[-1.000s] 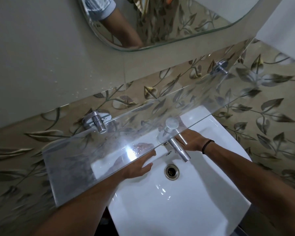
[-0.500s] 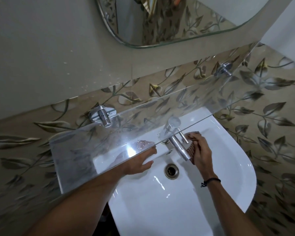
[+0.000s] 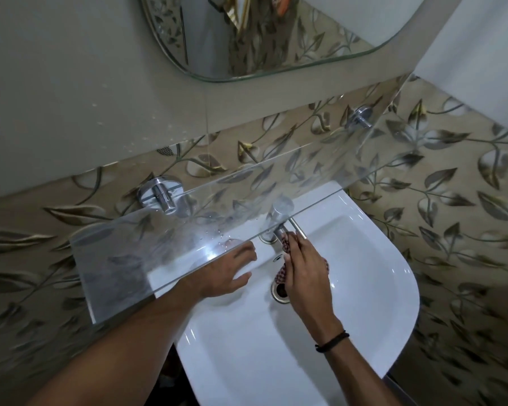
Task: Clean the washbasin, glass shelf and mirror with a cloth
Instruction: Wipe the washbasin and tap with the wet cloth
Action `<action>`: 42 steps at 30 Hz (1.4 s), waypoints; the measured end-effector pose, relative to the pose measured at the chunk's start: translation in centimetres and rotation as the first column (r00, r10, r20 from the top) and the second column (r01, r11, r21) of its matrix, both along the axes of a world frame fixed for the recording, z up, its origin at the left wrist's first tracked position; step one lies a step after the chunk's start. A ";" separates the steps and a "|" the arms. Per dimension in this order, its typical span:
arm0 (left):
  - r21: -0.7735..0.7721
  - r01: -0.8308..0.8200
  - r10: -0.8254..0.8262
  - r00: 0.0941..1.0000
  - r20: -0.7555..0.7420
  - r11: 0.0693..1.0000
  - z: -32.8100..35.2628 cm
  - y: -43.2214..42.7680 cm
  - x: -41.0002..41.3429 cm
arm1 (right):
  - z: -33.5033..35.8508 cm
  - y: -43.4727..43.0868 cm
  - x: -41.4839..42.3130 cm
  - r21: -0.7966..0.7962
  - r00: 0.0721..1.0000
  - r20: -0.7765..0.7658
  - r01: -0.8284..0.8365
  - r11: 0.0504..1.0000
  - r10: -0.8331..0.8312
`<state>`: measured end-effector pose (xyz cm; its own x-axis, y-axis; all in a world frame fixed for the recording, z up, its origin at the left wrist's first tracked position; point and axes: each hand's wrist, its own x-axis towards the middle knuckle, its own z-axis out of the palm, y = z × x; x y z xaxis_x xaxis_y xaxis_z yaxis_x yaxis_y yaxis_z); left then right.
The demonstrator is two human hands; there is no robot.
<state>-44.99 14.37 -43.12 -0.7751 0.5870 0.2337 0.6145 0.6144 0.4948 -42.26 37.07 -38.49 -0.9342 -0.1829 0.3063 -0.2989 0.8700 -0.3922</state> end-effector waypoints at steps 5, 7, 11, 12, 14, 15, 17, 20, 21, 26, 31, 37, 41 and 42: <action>0.005 0.004 -0.004 1.000 0.005 1.000 0.5 0.1 0.1 | -0.2 -1.4 -1.4 0.346 0.984 -0.069 0.176 0.922 -0.162; 0.006 0.004 -0.004 1.000 0.003 1.000 0.4 0.1 0.1 | 1.0 -1.6 -2.6 0.399 0.987 0.079 0.096 0.912 -0.138; -0.002 -0.006 0.006 1.000 -0.011 1.000 0.3 0.1 0.2 | 3.9 0.1 -5.8 -0.201 0.742 0.670 0.148 0.968 0.026; -0.002 -0.007 0.007 1.000 -0.015 1.000 0.3 0.1 0.2 | 4.6 0.4 -6.3 -0.385 0.683 0.720 0.241 0.891 0.126; 0.002 -0.005 0.005 1.000 -0.019 1.000 0.3 0.1 0.2 | 5.4 0.5 -6.4 -0.520 0.635 0.747 0.374 0.768 0.197; 0.003 -0.003 0.003 1.000 -0.018 1.000 0.3 0.1 0.2 | 5.2 0.2 -6.3 -0.511 0.652 0.741 0.393 0.764 0.160; 0.001 -0.006 0.006 1.000 -0.021 1.000 0.3 0.1 0.2 | 4.6 -0.7 -5.5 -0.309 0.751 0.659 0.323 0.894 -0.044; -0.003 -0.012 0.012 1.000 -0.017 1.000 0.4 0.1 0.1 | 3.5 -2.8 -3.8 0.014 0.868 0.408 0.305 0.952 -0.284; -0.002 -0.011 0.011 1.000 -0.016 1.000 0.4 0.2 0.1 | 3.0 -2.9 -3.5 -0.007 0.874 0.374 0.338 0.941 -0.311; -0.010 -0.010 0.010 1.000 -0.016 1.000 0.3 0.1 0.2 | 4.6 -0.2 -5.9 -0.405 0.700 0.714 0.395 0.825 0.016; 0.012 -0.003 0.003 1.000 0.012 1.000 0.3 0.1 0.2 | 3.3 0.9 -6.3 -0.247 0.805 0.575 0.340 0.907 -0.145; 0.031 -0.006 0.007 1.000 -0.023 1.000 0.1 0.0 0.1 | 5.5 0.8 -9.0 -0.805 0.931 0.339 0.363 0.469 -0.138; 0.019 -0.006 0.007 0.997 -0.079 1.000 -0.2 0.0 0.1 | 6.8 0.9 -10.3 -0.945 0.957 0.221 0.162 0.284 0.188; 0.020 -0.007 0.009 0.995 -0.095 1.000 -0.1 0.0 0.1 | 7.0 0.7 -10.6 -0.944 0.942 0.184 0.090 0.318 0.280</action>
